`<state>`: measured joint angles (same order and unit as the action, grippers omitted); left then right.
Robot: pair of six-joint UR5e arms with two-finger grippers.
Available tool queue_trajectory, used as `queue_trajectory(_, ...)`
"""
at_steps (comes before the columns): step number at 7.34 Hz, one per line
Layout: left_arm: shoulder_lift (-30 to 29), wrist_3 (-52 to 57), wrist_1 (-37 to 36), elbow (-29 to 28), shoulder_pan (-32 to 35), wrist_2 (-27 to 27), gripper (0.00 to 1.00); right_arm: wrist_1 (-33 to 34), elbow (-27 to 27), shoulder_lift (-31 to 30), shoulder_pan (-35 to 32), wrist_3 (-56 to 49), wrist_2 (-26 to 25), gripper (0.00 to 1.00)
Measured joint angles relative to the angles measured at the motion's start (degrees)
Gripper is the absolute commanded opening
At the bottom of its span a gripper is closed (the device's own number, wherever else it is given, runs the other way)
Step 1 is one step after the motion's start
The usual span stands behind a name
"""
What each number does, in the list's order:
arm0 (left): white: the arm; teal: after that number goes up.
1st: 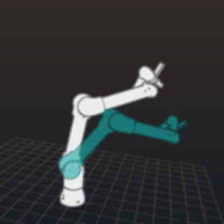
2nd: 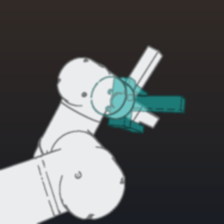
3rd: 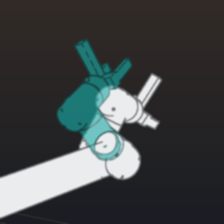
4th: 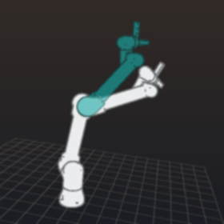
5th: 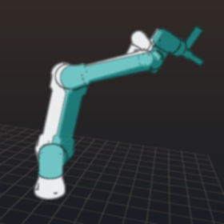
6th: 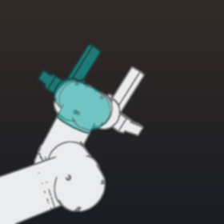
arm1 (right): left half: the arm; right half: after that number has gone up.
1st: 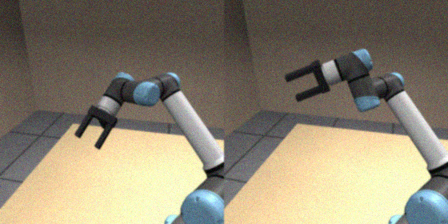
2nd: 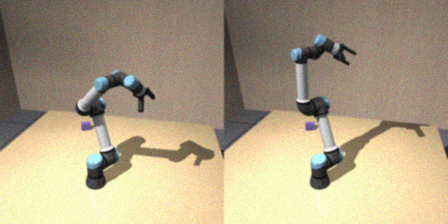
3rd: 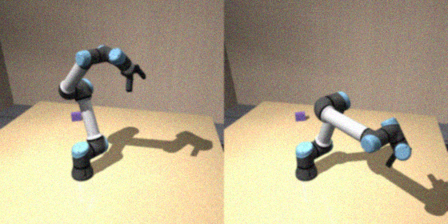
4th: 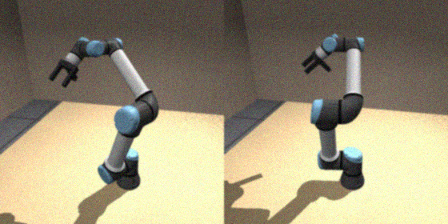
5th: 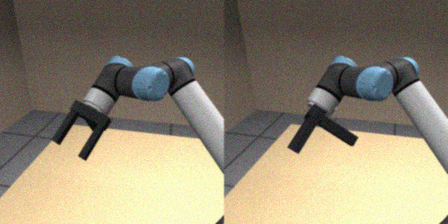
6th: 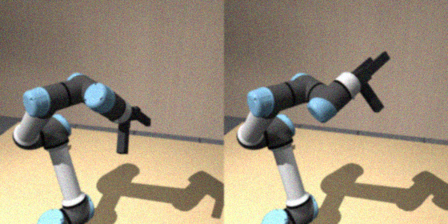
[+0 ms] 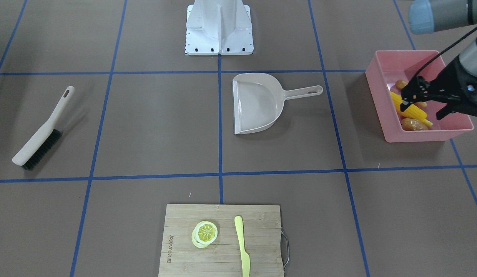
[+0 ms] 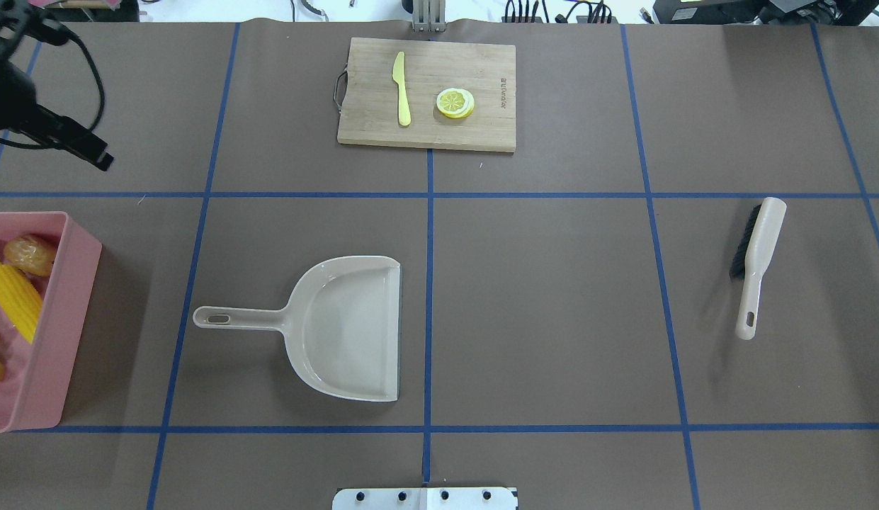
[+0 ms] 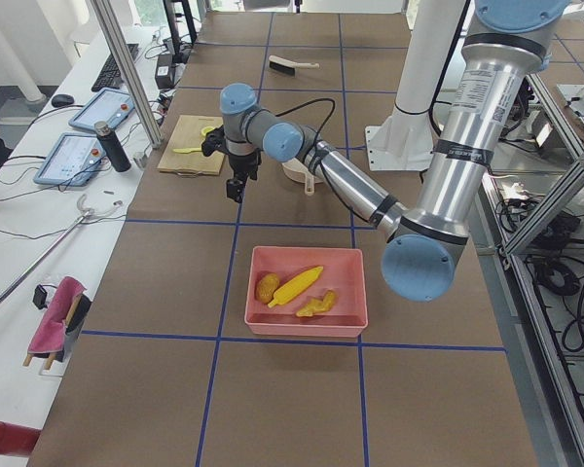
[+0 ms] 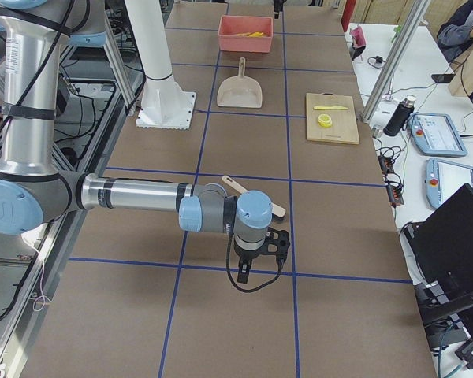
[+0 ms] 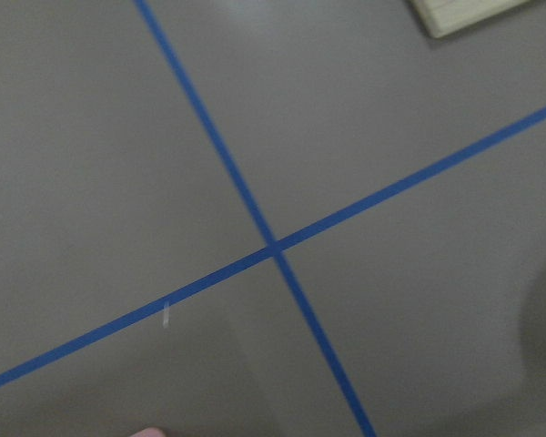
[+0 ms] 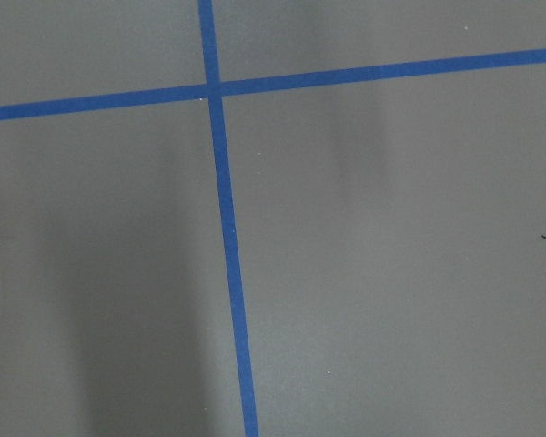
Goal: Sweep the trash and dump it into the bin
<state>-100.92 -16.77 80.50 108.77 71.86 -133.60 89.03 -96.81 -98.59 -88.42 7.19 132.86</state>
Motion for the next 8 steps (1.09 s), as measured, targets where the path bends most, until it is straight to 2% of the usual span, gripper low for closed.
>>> queue_trajectory(2,9.8,0.2,0.2,-2.9,7.5,-2.0,0.99,0.0,0.2,0.0,0.0,0.0,0.0,1.0)
queue_trajectory(5,15.1,0.6,2.2,-8.2,13.8,-2.3,0.99,0.0,0.5,0.1,0.0,0.0,0.0,1.0)
queue_trajectory(6,15.5,1.0,4.6,-10.7,15.0,-2.1,0.99,0.0,0.6,0.1,0.0,0.0,0.0,1.0)
queue_trajectory(8,16.3,1.7,15.9,-17.1,17.9,-1.9,0.99,0.0,0.7,0.1,0.0,0.0,0.0,1.0)
